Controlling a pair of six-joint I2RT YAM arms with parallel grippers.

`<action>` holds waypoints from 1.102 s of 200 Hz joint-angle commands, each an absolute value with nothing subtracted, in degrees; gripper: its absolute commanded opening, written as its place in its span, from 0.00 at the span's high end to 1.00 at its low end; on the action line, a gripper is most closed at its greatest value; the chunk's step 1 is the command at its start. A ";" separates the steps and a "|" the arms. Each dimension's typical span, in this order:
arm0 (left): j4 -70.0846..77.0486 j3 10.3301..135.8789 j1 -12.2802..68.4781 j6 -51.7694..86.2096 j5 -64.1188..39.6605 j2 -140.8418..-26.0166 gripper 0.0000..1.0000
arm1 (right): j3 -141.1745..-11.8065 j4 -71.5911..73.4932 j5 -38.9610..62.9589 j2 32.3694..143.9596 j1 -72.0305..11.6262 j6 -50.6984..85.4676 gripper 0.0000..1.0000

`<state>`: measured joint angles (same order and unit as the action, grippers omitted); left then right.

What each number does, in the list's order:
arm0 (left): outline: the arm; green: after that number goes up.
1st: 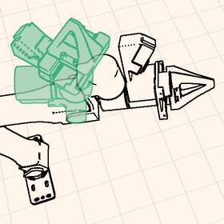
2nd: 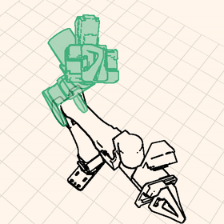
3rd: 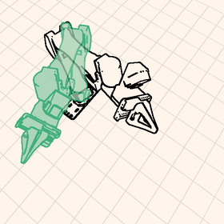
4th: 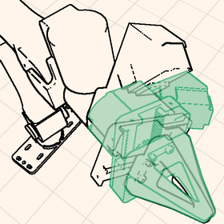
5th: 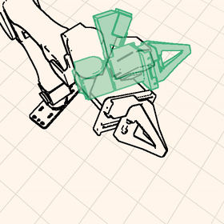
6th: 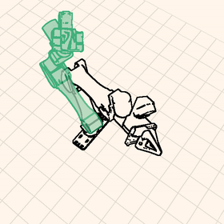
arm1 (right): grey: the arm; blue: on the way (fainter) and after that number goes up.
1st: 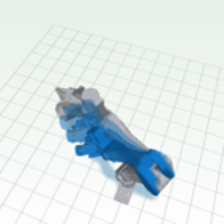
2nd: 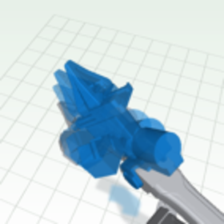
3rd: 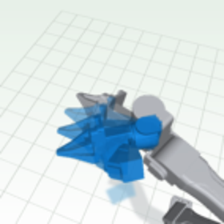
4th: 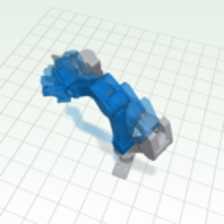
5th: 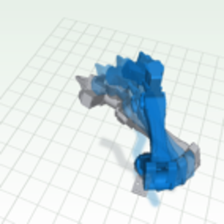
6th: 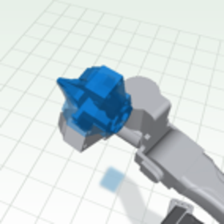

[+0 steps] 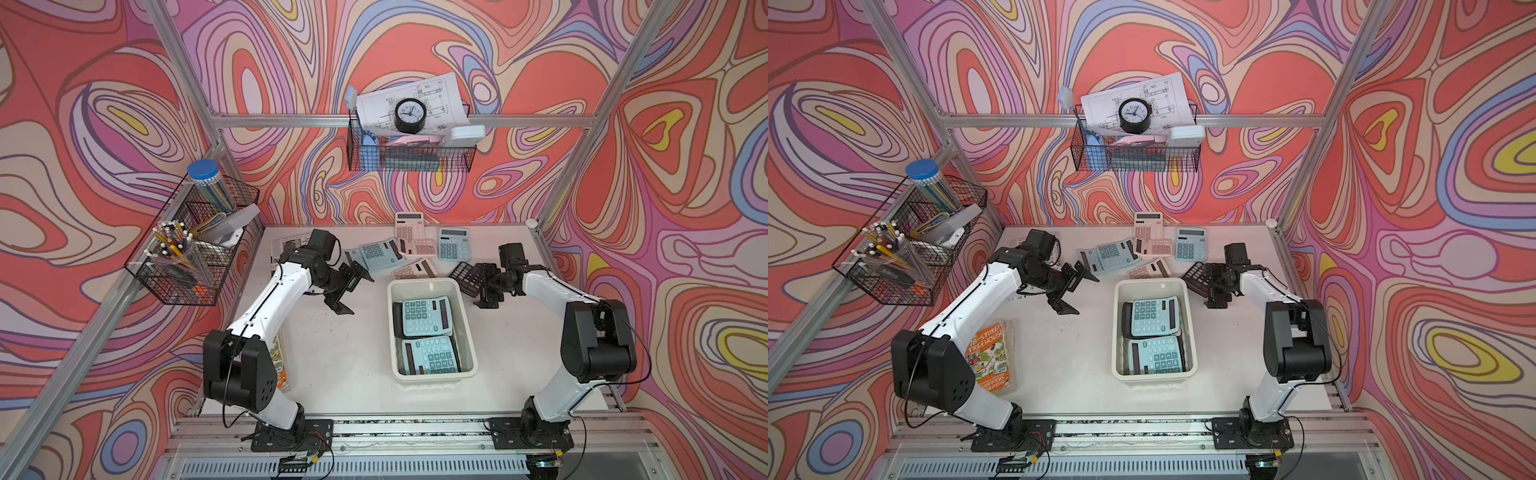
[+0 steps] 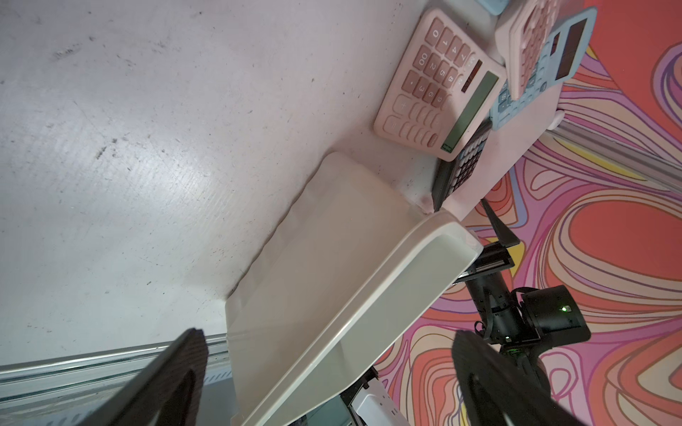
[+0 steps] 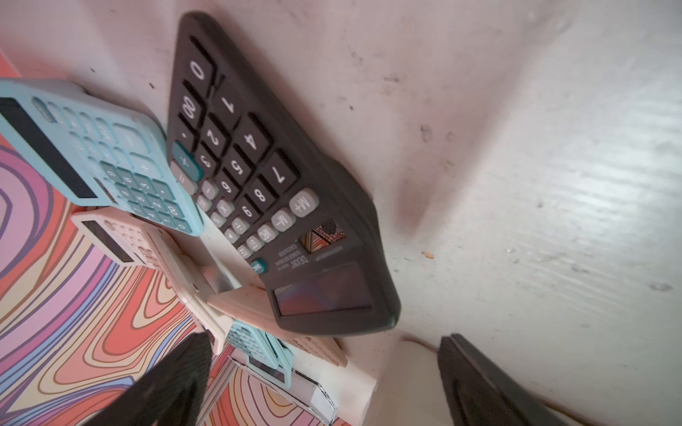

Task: Put the calculator in the storage box
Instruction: Pick up the calculator at the center of the board.

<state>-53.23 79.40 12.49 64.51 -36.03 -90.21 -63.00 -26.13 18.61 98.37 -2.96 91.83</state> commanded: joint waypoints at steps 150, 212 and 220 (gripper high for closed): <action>-57.66 85.67 11.96 60.57 -39.95 -95.19 0.03 | -50.87 1.40 6.60 104.80 -8.99 102.26 0.51; -56.95 84.99 11.51 61.38 -42.12 -94.88 0.03 | -43.83 -2.25 5.62 93.75 -7.27 100.65 0.89; -56.48 84.74 11.51 61.69 -42.36 -94.85 0.03 | -43.37 -2.28 5.88 92.73 -6.60 99.69 0.94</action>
<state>-56.29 84.71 11.99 61.39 -40.49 -94.61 -46.17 3.86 6.96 94.41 -7.92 101.78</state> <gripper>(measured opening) 0.967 0.125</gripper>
